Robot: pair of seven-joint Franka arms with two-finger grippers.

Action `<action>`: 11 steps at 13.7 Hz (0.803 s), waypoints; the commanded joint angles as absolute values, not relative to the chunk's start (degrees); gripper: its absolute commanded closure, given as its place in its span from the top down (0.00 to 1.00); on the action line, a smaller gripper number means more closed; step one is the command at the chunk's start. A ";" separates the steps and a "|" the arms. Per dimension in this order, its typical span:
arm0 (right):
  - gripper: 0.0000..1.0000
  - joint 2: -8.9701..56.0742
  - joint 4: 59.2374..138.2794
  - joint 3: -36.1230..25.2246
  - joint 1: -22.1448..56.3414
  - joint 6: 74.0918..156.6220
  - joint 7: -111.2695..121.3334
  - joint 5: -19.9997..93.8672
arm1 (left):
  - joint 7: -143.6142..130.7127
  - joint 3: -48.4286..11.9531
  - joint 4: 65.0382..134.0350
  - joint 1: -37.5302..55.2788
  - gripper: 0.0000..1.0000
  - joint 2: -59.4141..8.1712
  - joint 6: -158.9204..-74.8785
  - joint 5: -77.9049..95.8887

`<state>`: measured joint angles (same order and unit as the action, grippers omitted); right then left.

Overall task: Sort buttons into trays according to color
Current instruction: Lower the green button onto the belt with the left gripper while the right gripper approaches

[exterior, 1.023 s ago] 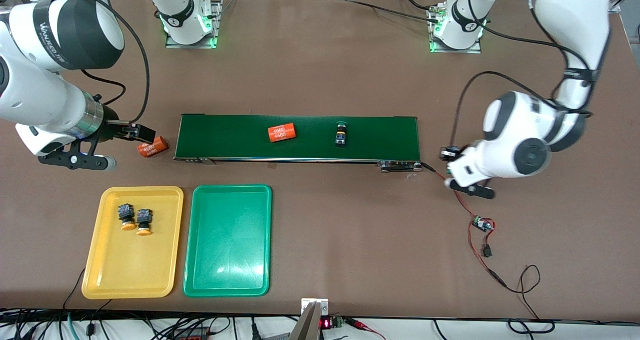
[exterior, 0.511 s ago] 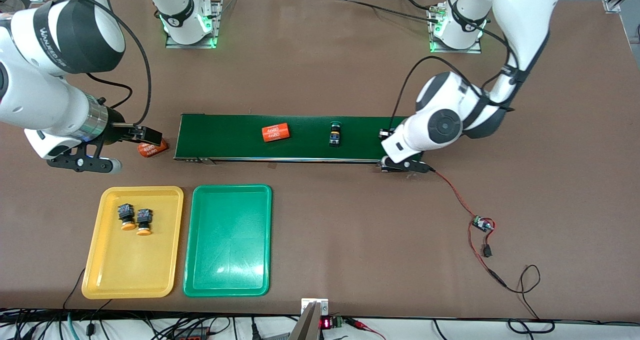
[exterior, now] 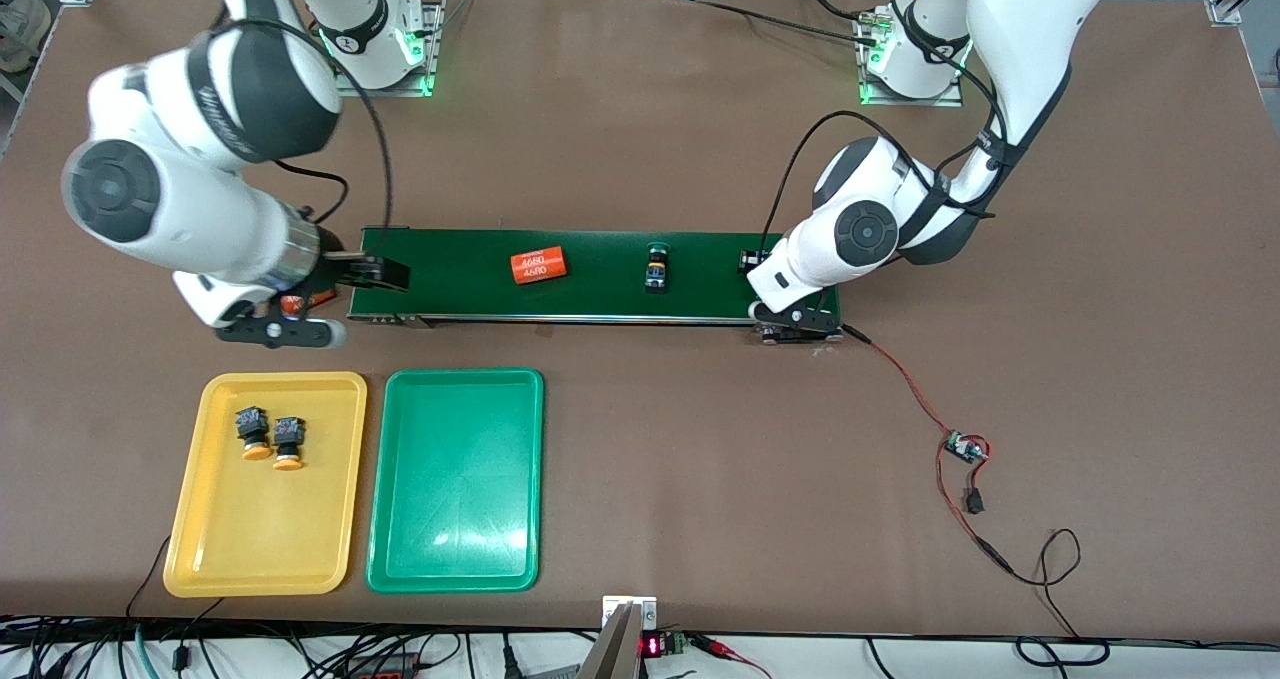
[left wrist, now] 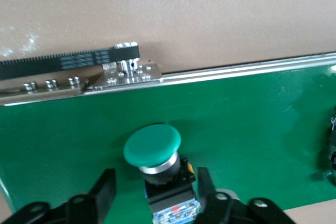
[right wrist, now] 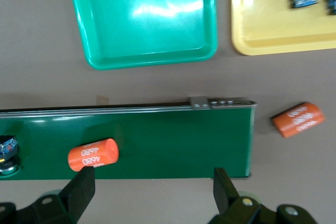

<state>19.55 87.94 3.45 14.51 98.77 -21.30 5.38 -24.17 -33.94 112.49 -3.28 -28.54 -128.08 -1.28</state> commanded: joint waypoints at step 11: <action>1.00 25.66 90.53 3.43 36.11 109.15 -45.24 6.15 | -13.07 -19.71 103.45 1.93 1.00 -8.28 -105.93 -0.17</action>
